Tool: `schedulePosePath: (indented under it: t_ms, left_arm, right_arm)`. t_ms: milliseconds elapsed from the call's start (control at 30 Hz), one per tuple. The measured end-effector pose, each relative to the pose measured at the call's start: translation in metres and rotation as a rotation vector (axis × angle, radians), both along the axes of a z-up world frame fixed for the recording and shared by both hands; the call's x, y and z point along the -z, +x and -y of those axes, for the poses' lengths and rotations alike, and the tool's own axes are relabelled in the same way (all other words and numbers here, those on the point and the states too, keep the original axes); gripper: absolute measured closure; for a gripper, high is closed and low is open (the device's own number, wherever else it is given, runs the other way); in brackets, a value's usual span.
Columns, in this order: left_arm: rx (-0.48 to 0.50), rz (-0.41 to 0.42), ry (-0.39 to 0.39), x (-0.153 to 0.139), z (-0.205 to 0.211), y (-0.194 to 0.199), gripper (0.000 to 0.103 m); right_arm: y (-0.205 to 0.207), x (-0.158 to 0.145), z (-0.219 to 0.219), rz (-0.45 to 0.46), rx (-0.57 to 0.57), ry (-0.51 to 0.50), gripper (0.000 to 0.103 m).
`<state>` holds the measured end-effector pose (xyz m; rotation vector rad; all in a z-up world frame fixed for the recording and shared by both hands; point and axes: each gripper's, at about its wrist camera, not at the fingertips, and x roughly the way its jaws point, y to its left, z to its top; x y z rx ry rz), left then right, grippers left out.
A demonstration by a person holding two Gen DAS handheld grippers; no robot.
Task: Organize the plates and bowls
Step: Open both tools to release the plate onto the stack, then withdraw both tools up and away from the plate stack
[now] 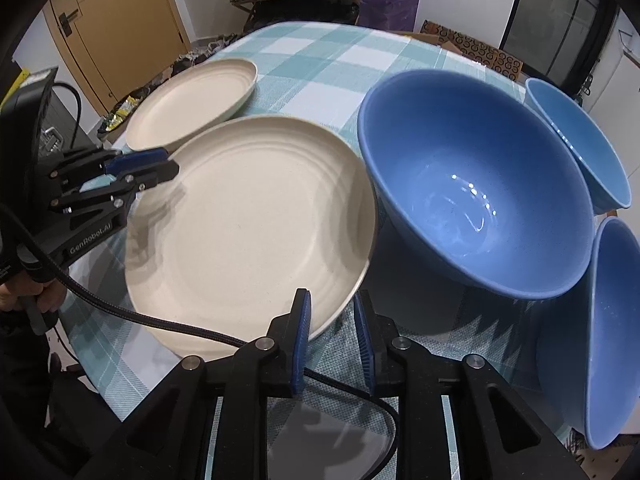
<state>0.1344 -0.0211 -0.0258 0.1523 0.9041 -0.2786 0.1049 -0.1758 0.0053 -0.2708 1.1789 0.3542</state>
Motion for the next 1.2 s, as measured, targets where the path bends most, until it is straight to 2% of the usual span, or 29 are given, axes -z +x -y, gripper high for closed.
schedulePosePath:
  t_ms: [133,167,267,433,600,733,800,967,1000,1033,1100,1200]
  left_arm:
    - [-0.007,0.039,-0.017,-0.012,-0.006,-0.010,0.062]
    - [-0.007,0.052,-0.020,-0.017,-0.008,-0.013,0.060]
    - [-0.014,0.089,-0.020,-0.028,-0.014,-0.022,0.059]
    - [-0.036,0.141,-0.041,-0.047,-0.026,-0.036,0.057]
    - [-0.056,0.186,-0.050,-0.062,-0.037,-0.047,0.057]
    - [-0.065,0.212,-0.048,-0.070,-0.041,-0.054,0.056]
    - [-0.068,0.222,-0.046,-0.072,-0.043,-0.057,0.055]
    - [-0.081,0.252,-0.046,-0.081,-0.048,-0.063,0.047]
    - [-0.084,0.257,-0.047,-0.082,-0.049,-0.063,0.040]
    - [-0.090,0.264,-0.048,-0.084,-0.051,-0.064,0.028]
    - [-0.104,0.294,-0.054,-0.088,-0.054,-0.068,0.016]
    - [-0.124,0.329,-0.053,-0.095,-0.059,-0.072,0.007]
  right_arm:
    - [-0.004,-0.011,0.001,0.032,-0.013,0.031,0.072]
    - [-0.006,-0.015,0.002,0.046,-0.017,0.037,0.068]
    - [-0.013,-0.027,0.003,0.098,-0.033,0.070,0.057]
    - [-0.027,-0.048,0.004,0.183,-0.056,0.111,0.052]
    - [-0.037,-0.069,0.007,0.260,-0.065,0.163,0.042]
    - [-0.045,-0.084,0.008,0.316,-0.078,0.183,0.040]
    - [-0.047,-0.089,0.007,0.337,-0.085,0.193,0.034]
    - [-0.051,-0.101,-0.001,0.392,-0.125,0.201,0.027]
    - [-0.052,-0.103,-0.002,0.404,-0.133,0.201,0.024]
    - [-0.052,-0.105,-0.004,0.416,-0.143,0.206,0.023]
    - [-0.053,-0.110,-0.009,0.435,-0.163,0.218,0.022]
    - [-0.053,-0.116,-0.016,0.470,-0.187,0.218,0.017]
